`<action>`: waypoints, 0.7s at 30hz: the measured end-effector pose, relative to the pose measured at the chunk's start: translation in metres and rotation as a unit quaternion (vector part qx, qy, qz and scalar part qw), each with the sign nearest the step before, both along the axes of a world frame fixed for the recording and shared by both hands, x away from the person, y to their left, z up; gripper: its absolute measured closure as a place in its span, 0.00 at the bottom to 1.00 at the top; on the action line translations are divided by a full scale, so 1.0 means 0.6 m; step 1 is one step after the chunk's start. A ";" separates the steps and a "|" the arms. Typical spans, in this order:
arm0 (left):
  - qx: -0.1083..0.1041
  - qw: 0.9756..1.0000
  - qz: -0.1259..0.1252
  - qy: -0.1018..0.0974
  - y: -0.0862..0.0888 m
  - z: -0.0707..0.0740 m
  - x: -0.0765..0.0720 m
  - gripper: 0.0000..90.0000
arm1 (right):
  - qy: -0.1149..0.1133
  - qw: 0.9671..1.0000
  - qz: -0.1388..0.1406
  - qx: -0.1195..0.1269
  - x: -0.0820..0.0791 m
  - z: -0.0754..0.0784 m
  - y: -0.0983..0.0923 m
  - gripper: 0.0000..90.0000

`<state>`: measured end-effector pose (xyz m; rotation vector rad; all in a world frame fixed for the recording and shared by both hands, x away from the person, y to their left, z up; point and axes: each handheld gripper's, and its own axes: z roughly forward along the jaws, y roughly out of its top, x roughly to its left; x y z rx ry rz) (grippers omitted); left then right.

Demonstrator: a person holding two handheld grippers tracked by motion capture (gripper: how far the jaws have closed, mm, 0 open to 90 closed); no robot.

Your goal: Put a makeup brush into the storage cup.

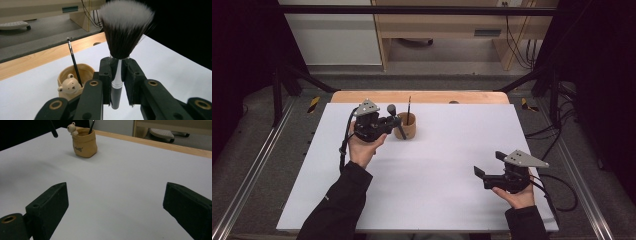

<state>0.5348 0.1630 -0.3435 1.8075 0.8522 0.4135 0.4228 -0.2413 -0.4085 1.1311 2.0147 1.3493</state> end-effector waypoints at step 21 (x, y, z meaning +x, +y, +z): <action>0.012 1.000 0.027 -0.001 -0.010 0.014 0.052 0.85 | -0.003 1.000 -0.004 0.000 0.000 0.001 -0.004 0.07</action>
